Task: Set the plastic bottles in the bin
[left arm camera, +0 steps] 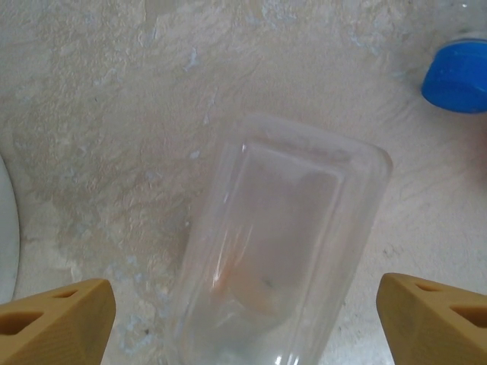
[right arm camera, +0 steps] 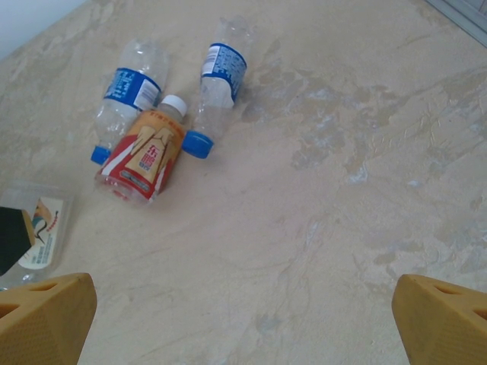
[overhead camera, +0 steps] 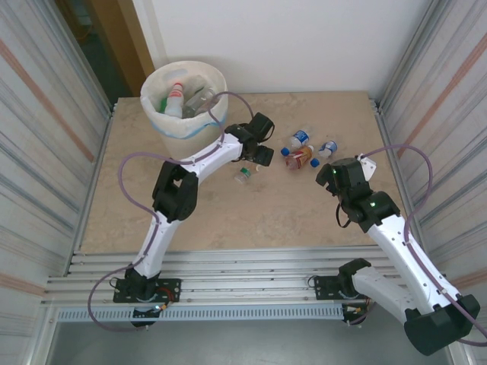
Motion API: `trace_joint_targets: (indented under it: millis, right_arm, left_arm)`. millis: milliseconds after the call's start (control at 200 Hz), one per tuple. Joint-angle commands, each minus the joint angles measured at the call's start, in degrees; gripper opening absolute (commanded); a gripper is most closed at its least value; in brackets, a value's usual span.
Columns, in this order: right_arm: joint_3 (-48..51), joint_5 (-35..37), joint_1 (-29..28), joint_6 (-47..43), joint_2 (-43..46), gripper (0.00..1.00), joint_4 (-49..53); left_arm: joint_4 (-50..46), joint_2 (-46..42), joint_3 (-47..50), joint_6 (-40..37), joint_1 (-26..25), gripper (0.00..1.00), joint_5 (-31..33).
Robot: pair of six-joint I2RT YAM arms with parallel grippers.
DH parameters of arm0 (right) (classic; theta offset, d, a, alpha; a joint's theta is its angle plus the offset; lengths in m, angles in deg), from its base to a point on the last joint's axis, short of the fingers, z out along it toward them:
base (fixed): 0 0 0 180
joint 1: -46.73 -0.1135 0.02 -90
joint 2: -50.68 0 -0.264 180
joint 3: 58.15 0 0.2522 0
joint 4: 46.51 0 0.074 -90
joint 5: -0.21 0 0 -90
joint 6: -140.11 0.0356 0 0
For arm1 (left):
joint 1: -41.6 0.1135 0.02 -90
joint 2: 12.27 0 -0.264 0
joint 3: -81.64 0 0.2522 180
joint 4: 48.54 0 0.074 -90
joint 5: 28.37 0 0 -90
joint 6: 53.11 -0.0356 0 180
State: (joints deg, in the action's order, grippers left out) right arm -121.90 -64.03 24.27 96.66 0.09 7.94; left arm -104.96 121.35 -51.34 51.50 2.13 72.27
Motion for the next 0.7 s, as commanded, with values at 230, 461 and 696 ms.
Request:
trace_joint_targets:
  millis: [230,461,696]
  right_arm:
    - [0.2,1.5,0.6,2.0,0.9,0.98,1.9]
    - [0.3,1.4,0.5,2.2,1.1,0.98,2.1]
    - [0.6,1.6,0.5,2.2,1.4,0.98,2.1]
  left_arm:
    - [-3.5,4.6,-5.0,-1.3,0.3,0.83,-2.5]
    - [-3.7,5.9,-5.2,-0.7,0.4,0.75,-3.7]
    - [-4.2,7.1,-5.1,-0.7,0.0,0.72,-3.3]
